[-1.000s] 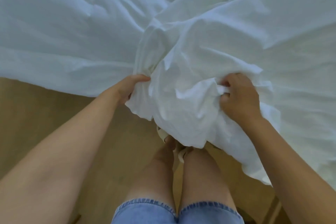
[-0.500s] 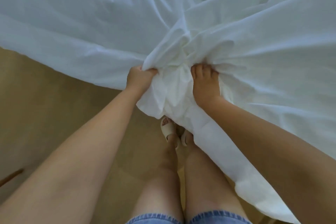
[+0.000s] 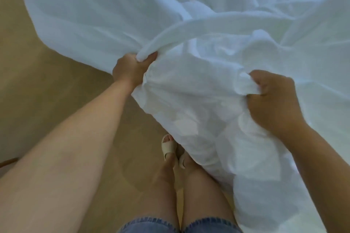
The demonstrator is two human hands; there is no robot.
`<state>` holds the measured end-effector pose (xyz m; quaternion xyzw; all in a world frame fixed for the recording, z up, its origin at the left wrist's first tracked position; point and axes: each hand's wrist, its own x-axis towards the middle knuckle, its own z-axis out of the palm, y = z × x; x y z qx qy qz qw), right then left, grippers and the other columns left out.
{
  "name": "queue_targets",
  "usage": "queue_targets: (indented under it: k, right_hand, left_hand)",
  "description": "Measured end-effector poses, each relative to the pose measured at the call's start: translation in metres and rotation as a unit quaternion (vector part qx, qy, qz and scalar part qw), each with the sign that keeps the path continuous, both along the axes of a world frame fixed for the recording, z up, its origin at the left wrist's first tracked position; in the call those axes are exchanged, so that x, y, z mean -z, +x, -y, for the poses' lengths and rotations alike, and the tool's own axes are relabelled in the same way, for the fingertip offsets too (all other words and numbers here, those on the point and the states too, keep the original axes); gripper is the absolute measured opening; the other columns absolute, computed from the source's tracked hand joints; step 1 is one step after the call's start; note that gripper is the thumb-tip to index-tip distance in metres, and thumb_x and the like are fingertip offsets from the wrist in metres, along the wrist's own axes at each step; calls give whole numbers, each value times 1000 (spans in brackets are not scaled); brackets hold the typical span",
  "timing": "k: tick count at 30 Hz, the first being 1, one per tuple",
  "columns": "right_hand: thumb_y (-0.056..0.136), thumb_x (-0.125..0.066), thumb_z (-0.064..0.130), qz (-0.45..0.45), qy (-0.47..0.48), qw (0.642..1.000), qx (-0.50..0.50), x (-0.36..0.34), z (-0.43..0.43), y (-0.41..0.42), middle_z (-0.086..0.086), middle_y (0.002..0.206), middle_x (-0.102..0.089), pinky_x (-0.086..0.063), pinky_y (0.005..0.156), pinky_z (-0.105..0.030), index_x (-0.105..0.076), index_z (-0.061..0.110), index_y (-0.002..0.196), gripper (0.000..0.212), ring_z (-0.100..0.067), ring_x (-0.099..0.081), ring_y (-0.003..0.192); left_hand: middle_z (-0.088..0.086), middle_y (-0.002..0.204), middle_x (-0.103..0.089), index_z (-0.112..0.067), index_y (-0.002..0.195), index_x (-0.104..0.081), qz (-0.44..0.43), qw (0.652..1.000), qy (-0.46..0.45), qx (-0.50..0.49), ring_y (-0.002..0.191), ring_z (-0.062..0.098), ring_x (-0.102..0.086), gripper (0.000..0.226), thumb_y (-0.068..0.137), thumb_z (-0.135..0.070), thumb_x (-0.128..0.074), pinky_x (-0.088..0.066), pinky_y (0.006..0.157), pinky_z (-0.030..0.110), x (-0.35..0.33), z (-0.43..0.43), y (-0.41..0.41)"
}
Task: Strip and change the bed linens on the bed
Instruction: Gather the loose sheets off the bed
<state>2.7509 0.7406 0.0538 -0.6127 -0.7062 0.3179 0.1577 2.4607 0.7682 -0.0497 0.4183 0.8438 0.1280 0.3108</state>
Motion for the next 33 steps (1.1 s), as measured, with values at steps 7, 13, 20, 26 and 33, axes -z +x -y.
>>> queue_targets:
  k: [7,13,20,26,33]
  right_hand:
    - [67,-41,17,187,-85,971,121,23,-4,131,-15,68,-61,-37,61,-34,-57,7,75,21,-37,-58,72]
    - [71,-67,13,315,-189,930,18,32,-29,86,-17,121,-50,-39,87,-42,-49,9,126,58,-37,-43,111]
    - [70,-58,34,120,34,992,-34,35,-30,-63,-19,133,-46,-31,104,-45,-44,2,134,73,-38,-40,123]
    - [83,-61,47,447,-196,866,-108,106,-50,-105,-18,152,-8,-23,105,-57,-1,12,148,96,-38,-11,140]
    - [91,-45,10,417,-207,881,-84,110,-63,-99,-13,124,-55,-46,86,-37,-43,7,128,37,-32,-56,112]
  left_hand:
    - [-8,70,-61,-25,70,-59,76,995,-55,-29,67,12,-58,59,56,-83,-60,-38,54,27,20,-13,0]
    - [-2,102,-73,-30,97,-76,465,868,-172,16,92,17,-70,49,62,-64,-71,-53,74,32,19,-42,-9]
    - [5,105,-71,-16,107,-69,551,807,-213,-25,89,19,-70,39,94,-46,-47,-56,76,29,22,-110,19]
    - [8,74,-69,-6,101,-61,571,815,-83,-44,62,19,-67,16,92,-7,-48,-55,63,29,2,-139,5]
    - [10,83,-62,-9,89,-64,404,901,36,-152,69,22,-63,17,85,5,-54,-52,70,33,34,-135,-89]
